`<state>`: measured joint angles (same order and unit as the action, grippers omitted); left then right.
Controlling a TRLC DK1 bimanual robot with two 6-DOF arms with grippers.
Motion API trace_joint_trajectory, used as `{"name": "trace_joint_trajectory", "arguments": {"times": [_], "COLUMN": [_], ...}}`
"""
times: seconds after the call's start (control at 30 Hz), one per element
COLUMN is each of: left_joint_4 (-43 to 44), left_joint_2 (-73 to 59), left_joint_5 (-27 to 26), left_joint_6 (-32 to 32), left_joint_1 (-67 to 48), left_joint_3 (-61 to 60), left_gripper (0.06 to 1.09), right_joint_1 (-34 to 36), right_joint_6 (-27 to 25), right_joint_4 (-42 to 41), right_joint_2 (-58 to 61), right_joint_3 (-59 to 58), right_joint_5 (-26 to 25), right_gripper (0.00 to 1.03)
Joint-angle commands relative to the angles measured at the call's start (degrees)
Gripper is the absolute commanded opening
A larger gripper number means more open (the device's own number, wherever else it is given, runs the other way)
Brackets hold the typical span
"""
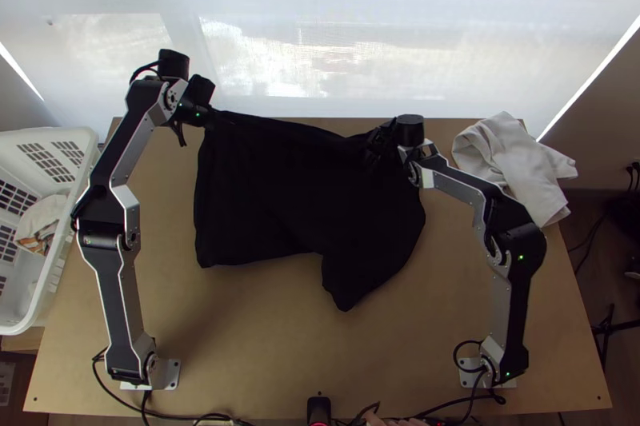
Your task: Fold the t-shirt
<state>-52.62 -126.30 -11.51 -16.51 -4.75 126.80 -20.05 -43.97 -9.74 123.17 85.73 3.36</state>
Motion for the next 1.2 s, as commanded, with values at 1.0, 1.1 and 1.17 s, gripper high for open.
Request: {"name": "trace_joint_trajectory", "arguments": {"times": [1.0,1.1,1.17], "left_joint_4": [0.7,0.0,-0.3], "left_joint_2": [3.5,4.0,4.3], "left_joint_5": [-0.2,-0.2,-0.2], "left_joint_6": [3.0,2.8,2.2], "left_joint_1": [-0.5,0.0,0.1], "left_joint_3": [-0.2,-0.3,-0.8], "left_gripper": [0.09,0.09,0.09], "right_joint_1": [1.9,2.3,2.4], "right_joint_6": [21.8,23.5,24.5], "right_joint_4": [18.0,20.5,21.7], "right_joint_2": [-2.9,-3.3,-4.1], "right_joint_3": [16.2,17.4,17.4], "right_joint_5": [0.2,0.7,1.0], "right_gripper": [0.03,0.03,0.03]}}
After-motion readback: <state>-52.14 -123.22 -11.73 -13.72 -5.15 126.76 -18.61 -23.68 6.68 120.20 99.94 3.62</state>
